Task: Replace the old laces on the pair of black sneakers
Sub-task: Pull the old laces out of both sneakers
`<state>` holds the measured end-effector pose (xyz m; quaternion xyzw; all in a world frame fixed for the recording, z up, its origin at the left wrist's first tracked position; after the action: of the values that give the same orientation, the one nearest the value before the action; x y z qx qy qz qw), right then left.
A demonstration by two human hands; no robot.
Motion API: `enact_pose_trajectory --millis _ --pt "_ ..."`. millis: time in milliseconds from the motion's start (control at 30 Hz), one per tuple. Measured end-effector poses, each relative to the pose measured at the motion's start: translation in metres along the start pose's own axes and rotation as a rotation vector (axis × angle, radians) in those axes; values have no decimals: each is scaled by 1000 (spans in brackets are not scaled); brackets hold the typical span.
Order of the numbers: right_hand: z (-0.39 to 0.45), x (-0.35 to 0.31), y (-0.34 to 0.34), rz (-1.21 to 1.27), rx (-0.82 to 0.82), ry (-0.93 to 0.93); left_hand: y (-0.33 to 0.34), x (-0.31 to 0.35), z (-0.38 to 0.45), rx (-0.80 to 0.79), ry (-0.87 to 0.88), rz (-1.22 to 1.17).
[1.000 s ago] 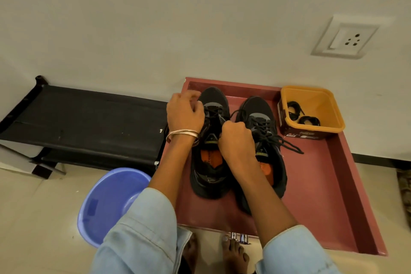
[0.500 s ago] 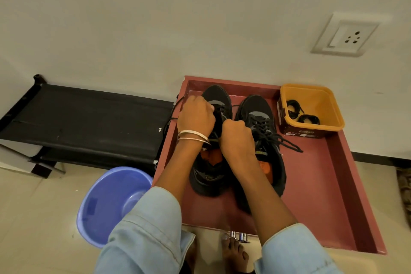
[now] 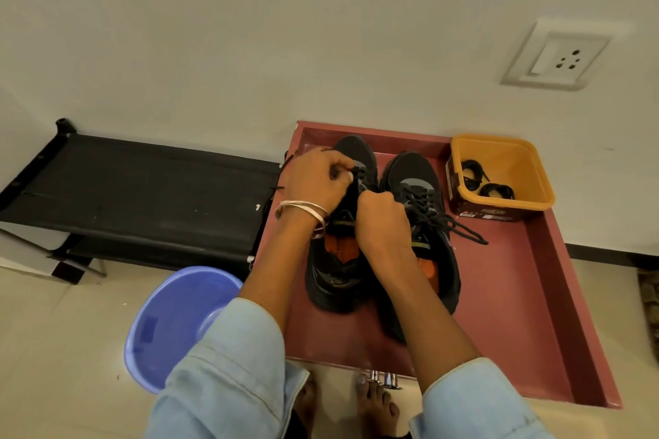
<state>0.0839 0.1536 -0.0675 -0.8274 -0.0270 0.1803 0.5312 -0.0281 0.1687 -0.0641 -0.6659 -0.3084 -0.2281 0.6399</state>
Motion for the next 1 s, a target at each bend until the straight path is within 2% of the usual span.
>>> enact_pose_trajectory --millis 33,100,267,400,467,633,700,733,867,1000 --pt "0 0 -1 -4 -7 -2 5 1 1 -41 -27 220" --pt "-1 -1 -2 -14 -21 4 12 2 3 -61 -74 435" --pt "-1 -1 -2 -23 -15 -5 23 2 4 43 -138 494" --pt "0 -2 -1 -17 -8 -7 29 3 4 44 -114 476" --pt "-1 -1 -2 -19 -9 -4 24 1 5 94 -110 363" --pt "0 -1 -1 -23 11 -5 -7 -22 5 480 -251 -421" --pt "0 -2 0 -19 20 -1 -16 -27 3 599 -255 -611" --pt "0 -2 0 -19 28 3 -19 -27 3 610 -237 -661" --pt "-3 -3 1 -34 73 10 -23 -26 5 451 -19 -706" --pt "-5 -5 0 -35 110 13 -7 -11 4 211 114 -369"
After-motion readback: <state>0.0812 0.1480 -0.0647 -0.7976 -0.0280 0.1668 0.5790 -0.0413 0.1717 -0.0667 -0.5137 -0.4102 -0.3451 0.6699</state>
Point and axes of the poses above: each hand's wrist, its own z-axis towards the middle knuckle, its own y-axis out of the palm, x = y × z, the point moved 2 cm from there along z, towards the middle knuckle, and after that the axes turned 15 degrees about -x, right-handed, at the moved point
